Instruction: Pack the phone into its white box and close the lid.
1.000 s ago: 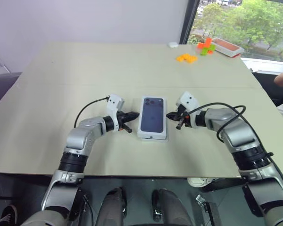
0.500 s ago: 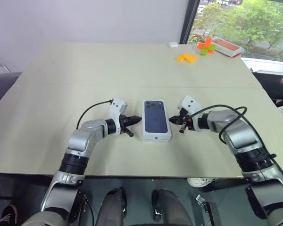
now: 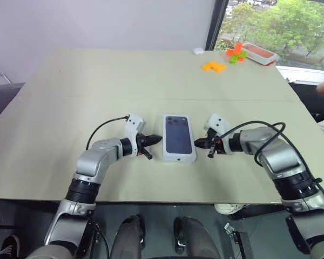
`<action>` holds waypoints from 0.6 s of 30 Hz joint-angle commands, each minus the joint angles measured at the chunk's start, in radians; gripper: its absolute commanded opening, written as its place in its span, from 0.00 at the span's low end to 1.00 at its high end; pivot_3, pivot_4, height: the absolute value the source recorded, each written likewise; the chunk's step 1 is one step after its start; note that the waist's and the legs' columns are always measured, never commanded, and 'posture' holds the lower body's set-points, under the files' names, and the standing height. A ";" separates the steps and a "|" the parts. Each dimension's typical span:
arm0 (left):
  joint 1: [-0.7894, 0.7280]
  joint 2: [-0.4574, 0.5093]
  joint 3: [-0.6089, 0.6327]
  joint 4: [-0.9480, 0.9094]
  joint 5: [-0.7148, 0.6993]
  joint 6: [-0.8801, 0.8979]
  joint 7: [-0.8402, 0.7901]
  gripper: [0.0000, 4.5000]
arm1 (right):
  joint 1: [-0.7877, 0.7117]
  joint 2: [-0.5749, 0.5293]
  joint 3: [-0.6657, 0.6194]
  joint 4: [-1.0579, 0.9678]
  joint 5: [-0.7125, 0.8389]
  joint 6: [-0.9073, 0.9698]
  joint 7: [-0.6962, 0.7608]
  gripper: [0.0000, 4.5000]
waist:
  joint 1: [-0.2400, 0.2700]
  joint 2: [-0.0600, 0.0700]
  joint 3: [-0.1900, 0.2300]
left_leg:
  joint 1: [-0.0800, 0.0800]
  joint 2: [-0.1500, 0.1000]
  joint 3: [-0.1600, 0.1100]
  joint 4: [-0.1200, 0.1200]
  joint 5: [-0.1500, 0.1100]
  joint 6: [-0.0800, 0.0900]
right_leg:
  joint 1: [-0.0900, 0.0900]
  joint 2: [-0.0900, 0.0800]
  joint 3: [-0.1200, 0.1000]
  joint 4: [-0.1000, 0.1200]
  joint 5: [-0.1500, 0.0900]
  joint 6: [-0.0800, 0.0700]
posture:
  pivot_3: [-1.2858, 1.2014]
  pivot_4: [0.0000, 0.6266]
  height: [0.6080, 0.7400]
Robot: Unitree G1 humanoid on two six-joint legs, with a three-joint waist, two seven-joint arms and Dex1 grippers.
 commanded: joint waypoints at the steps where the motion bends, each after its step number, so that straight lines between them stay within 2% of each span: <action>1: 0.010 0.014 -0.007 -0.055 -0.014 0.005 -0.017 0.00 | 0.011 -0.013 0.015 -0.061 0.007 -0.014 0.020 0.01 | 0.000 0.000 0.000 | 0.000 0.000 0.000 0.000 0.000 0.000 | 0.000 0.000 0.000 0.000 0.000 0.000 | 0.52 0.24 1.00; 11: 0.034 0.038 0.023 -0.058 -0.007 -0.016 -0.006 0.00 | 0.007 -0.013 0.043 -0.027 -0.043 -0.067 -0.010 0.01 | -0.001 0.000 0.000 | 0.000 0.000 0.000 0.000 0.000 0.000 | -0.001 -0.001 0.000 0.000 0.000 0.000 | 0.52 0.24 1.00; 15: -0.024 0.039 0.099 -0.050 -0.057 0.001 0.006 0.00 | -0.055 -0.042 -0.013 0.074 -0.054 -0.119 -0.010 0.01 | -0.001 0.000 0.000 | -0.001 0.000 0.000 0.000 0.000 0.000 | -0.001 -0.001 0.000 0.000 0.000 0.000 | 0.52 0.24 1.00; 18: -0.102 -0.004 0.145 -0.006 -0.076 -0.026 0.048 0.00 | -0.124 -0.023 -0.056 0.164 -0.059 -0.176 -0.055 0.01 | 0.001 0.000 0.000 | -0.001 0.000 0.000 0.000 0.000 0.000 | -0.001 -0.001 0.000 0.000 0.000 0.000 | 0.52 0.24 1.00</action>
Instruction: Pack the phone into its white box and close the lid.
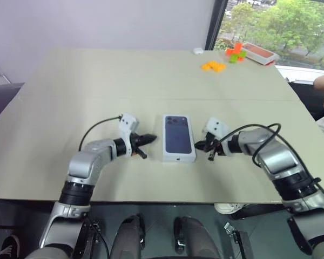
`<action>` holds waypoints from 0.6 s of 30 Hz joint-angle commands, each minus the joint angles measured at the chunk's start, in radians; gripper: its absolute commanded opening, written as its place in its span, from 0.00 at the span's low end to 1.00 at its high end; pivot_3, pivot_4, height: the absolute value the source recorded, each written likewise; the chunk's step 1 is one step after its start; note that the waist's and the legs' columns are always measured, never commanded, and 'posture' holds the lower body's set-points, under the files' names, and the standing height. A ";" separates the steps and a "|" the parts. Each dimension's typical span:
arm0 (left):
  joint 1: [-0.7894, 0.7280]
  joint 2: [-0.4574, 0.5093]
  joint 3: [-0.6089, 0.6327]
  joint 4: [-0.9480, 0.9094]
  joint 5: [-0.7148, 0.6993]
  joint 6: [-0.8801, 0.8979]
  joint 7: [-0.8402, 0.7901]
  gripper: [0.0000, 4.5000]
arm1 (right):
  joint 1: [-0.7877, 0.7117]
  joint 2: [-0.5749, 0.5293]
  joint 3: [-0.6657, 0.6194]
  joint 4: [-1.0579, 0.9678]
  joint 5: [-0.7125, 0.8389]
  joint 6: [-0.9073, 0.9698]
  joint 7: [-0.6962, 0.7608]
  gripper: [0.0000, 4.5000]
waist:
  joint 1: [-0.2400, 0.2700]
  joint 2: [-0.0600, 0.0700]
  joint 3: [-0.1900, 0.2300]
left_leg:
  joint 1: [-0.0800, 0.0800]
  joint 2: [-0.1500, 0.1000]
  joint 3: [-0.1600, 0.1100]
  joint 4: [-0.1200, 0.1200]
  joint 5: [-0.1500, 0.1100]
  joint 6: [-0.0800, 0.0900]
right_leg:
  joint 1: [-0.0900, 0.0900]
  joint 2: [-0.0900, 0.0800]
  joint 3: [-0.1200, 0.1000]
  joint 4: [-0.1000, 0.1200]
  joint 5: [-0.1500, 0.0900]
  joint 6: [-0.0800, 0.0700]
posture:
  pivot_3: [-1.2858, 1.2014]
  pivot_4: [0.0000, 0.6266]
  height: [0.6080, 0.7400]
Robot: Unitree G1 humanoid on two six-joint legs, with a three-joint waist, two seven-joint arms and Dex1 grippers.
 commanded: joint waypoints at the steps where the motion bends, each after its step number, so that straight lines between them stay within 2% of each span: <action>1: -0.097 -0.052 0.057 0.037 -0.029 -0.047 0.047 0.00 | -0.093 0.017 -0.084 0.083 -0.016 -0.089 -0.069 0.01 | 0.001 0.000 0.000 | 0.000 0.000 0.000 0.000 0.000 0.000 | 0.000 0.000 0.000 0.000 0.000 0.000 | 0.52 0.24 1.00; 4: -0.159 -0.119 0.040 0.167 0.028 -0.142 0.095 0.00 | -0.141 0.085 -0.118 0.164 -0.026 -0.123 -0.171 0.01 | 0.001 0.000 0.000 | 0.000 -0.001 0.000 0.000 0.000 0.000 | 0.001 0.002 0.000 -0.001 0.000 0.001 | 0.52 0.24 1.00; 8: -0.239 -0.188 0.018 0.311 0.075 -0.252 0.119 0.00 | -0.171 0.179 -0.172 0.183 0.022 -0.081 -0.222 0.01 | 0.000 0.000 0.000 | 0.000 -0.002 0.000 0.000 0.000 0.001 | 0.001 0.003 0.000 -0.001 0.001 0.004 | 0.52 0.24 1.00; 14: -0.269 -0.226 -0.079 0.432 0.142 -0.294 0.056 0.00 | -0.076 0.212 -0.103 0.087 0.029 -0.017 -0.181 0.01 | 0.000 0.000 0.000 | 0.000 -0.002 0.000 -0.001 0.000 0.001 | 0.001 0.005 0.000 0.000 0.001 0.006 | 0.52 0.24 1.00; 18: -0.219 -0.180 -0.167 0.406 0.194 -0.247 -0.019 0.00 | 0.002 0.164 -0.042 -0.018 0.037 0.026 -0.095 0.01 | -0.003 0.000 0.000 | 0.000 -0.002 0.001 0.000 0.000 0.001 | 0.001 0.004 0.000 0.000 0.001 0.005 | 0.52 0.24 1.00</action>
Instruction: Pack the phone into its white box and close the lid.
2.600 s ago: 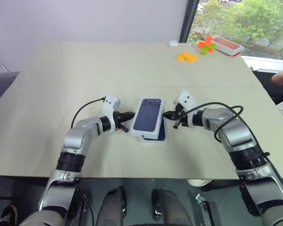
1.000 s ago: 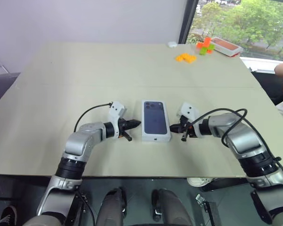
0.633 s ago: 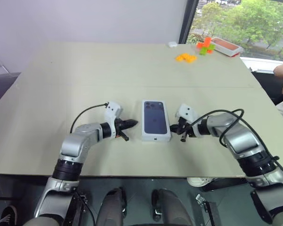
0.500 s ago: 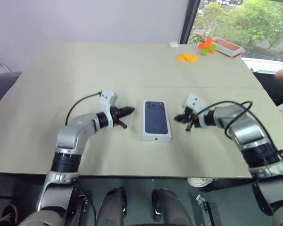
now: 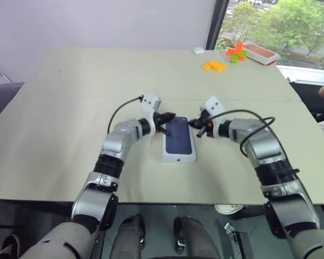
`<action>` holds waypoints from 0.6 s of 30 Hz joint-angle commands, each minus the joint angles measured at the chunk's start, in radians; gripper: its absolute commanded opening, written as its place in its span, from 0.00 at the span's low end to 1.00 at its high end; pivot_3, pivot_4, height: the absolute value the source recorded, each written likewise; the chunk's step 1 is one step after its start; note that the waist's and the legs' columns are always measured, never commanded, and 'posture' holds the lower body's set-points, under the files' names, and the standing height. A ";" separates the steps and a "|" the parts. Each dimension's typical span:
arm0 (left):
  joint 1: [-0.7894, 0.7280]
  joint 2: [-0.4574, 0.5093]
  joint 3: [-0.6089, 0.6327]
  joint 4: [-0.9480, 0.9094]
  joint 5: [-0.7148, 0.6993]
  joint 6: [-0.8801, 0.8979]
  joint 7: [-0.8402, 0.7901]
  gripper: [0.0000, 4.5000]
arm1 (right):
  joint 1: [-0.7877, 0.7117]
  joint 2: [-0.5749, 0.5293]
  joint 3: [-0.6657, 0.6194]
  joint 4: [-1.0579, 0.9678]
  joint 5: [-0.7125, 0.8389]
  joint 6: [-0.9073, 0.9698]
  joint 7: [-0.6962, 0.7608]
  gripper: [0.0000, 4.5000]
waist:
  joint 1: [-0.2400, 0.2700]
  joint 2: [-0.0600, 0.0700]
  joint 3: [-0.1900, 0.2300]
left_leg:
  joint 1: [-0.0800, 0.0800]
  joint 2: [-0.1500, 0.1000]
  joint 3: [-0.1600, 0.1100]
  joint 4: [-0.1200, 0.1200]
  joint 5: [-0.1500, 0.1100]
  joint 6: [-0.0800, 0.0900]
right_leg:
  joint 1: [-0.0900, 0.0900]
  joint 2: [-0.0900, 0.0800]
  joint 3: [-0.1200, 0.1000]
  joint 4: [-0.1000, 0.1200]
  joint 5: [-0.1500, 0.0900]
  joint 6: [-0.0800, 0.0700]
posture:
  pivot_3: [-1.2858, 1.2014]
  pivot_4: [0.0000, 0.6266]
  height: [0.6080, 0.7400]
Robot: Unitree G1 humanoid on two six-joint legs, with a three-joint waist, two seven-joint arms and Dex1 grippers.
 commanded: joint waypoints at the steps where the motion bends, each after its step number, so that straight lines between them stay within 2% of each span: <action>1: 0.033 0.046 -0.052 -0.057 0.020 0.063 -0.075 0.00 | 0.052 -0.050 0.044 -0.111 0.029 0.055 0.086 0.01 | -0.001 0.000 0.000 | 0.000 0.000 0.000 0.000 0.000 0.000 | 0.000 0.000 0.000 0.000 -0.001 -0.001 | 0.52 0.24 1.00; 5: 0.088 0.117 -0.103 -0.151 0.019 0.123 -0.163 0.00 | 0.088 -0.097 0.065 -0.180 0.050 0.078 0.147 0.01 | -0.003 0.001 -0.001 | 0.004 0.002 -0.001 0.000 0.000 0.000 | 0.003 0.000 0.000 0.000 -0.001 -0.004 | 0.52 0.24 1.00; 12: 0.157 0.188 -0.100 -0.292 -0.018 0.223 -0.224 0.00 | 0.093 -0.128 0.073 -0.220 0.090 0.118 0.209 0.01 | -0.002 0.001 -0.001 | 0.011 0.004 0.000 -0.001 -0.002 -0.004 | 0.009 -0.004 0.000 -0.002 -0.002 -0.005 | 0.52 0.24 1.00; 18: 0.180 0.191 -0.041 -0.325 -0.032 0.204 -0.182 0.00 | 0.078 -0.109 0.047 -0.202 0.100 0.109 0.188 0.01 | -0.001 0.001 -0.001 | 0.011 0.004 0.000 -0.006 -0.002 -0.004 | 0.008 -0.005 0.001 -0.005 -0.002 -0.005 | 0.52 0.24 1.00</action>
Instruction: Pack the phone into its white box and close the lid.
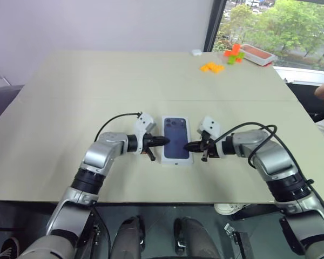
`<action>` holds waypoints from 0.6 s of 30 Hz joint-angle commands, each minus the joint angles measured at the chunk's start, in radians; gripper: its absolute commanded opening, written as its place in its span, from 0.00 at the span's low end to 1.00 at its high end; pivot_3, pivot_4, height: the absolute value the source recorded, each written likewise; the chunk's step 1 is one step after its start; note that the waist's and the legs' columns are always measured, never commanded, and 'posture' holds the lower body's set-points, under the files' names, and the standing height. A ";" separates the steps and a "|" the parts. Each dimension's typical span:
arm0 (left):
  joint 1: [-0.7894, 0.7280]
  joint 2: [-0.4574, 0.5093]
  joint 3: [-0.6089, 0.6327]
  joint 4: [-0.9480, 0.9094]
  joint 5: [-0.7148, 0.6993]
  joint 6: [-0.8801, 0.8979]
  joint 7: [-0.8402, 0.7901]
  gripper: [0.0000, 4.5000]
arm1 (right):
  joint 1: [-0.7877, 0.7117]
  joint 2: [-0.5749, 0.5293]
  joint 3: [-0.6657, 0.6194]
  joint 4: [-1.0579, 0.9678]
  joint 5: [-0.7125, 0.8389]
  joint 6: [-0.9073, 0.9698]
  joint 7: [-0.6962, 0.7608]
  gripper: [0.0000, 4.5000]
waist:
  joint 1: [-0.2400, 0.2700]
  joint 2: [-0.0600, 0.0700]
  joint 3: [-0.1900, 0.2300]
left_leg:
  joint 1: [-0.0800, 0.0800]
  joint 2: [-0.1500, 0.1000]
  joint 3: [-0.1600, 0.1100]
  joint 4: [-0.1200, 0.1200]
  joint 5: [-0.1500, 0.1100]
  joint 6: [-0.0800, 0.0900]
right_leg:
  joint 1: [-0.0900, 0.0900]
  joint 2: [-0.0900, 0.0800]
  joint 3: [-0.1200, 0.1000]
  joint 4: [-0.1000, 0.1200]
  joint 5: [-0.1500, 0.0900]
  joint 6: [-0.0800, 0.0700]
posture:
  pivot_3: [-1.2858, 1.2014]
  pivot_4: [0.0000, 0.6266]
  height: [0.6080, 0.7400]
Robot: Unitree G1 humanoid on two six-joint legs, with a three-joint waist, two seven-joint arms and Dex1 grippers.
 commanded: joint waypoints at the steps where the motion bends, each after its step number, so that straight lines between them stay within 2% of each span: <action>1: 0.001 -0.005 0.060 0.002 -0.008 -0.038 0.057 0.00 | -0.029 0.043 -0.064 0.015 0.032 -0.020 -0.049 0.01 | -0.001 0.000 0.000 | 0.000 -0.001 0.000 -0.002 0.000 0.000 | 0.000 -0.001 0.000 -0.001 0.000 0.000 | 0.52 0.24 1.00; 5: -0.028 0.005 0.168 -0.007 -0.050 -0.085 0.099 0.00 | -0.086 0.109 -0.193 0.089 0.102 -0.027 -0.107 0.01 | 0.000 0.000 0.001 | -0.001 -0.004 0.002 -0.007 0.002 0.002 | -0.005 -0.003 0.001 0.000 0.001 -0.001 | 0.52 0.24 1.00; 6: -0.031 0.019 0.191 -0.012 -0.062 -0.087 0.095 0.06 | -0.090 0.104 -0.208 0.100 0.109 -0.030 -0.104 0.06 | 0.001 0.000 0.001 | -0.002 -0.004 0.002 -0.007 0.002 0.003 | -0.006 -0.002 0.001 0.001 0.001 0.000 | 0.52 0.24 1.00; 9: -0.018 0.094 0.251 -0.023 -0.085 -0.110 0.061 0.28 | -0.089 0.064 -0.230 0.134 0.095 -0.112 -0.081 0.30 | 0.003 0.000 0.001 | -0.003 -0.004 0.002 -0.007 0.002 0.003 | -0.006 -0.002 0.000 0.000 0.000 0.002 | 0.52 0.24 1.00; 13: 0.054 0.233 0.333 -0.004 -0.105 -0.158 -0.009 0.75 | -0.088 0.007 -0.268 0.173 0.107 -0.238 -0.013 0.79 | -0.002 0.000 0.001 | -0.005 -0.004 0.003 -0.009 0.002 0.003 | -0.006 -0.001 0.000 -0.004 0.000 0.003 | 0.52 0.24 1.00; 15: 0.090 0.277 0.365 -0.021 -0.128 -0.159 -0.034 0.97 | -0.075 -0.018 -0.273 0.183 0.106 -0.284 0.017 1.00 | -0.001 0.000 0.001 | -0.005 -0.004 0.004 -0.011 0.002 0.004 | -0.006 0.001 0.000 -0.006 0.001 0.006 | 0.52 0.24 1.00; 18: 0.162 0.347 0.400 -0.053 -0.142 -0.182 -0.086 0.99 | -0.041 -0.058 -0.284 0.199 0.103 -0.346 0.062 1.00 | 0.002 0.000 0.001 | -0.005 -0.003 0.004 -0.011 0.002 0.003 | -0.006 0.002 0.000 -0.007 0.000 0.004 | 0.52 0.24 1.00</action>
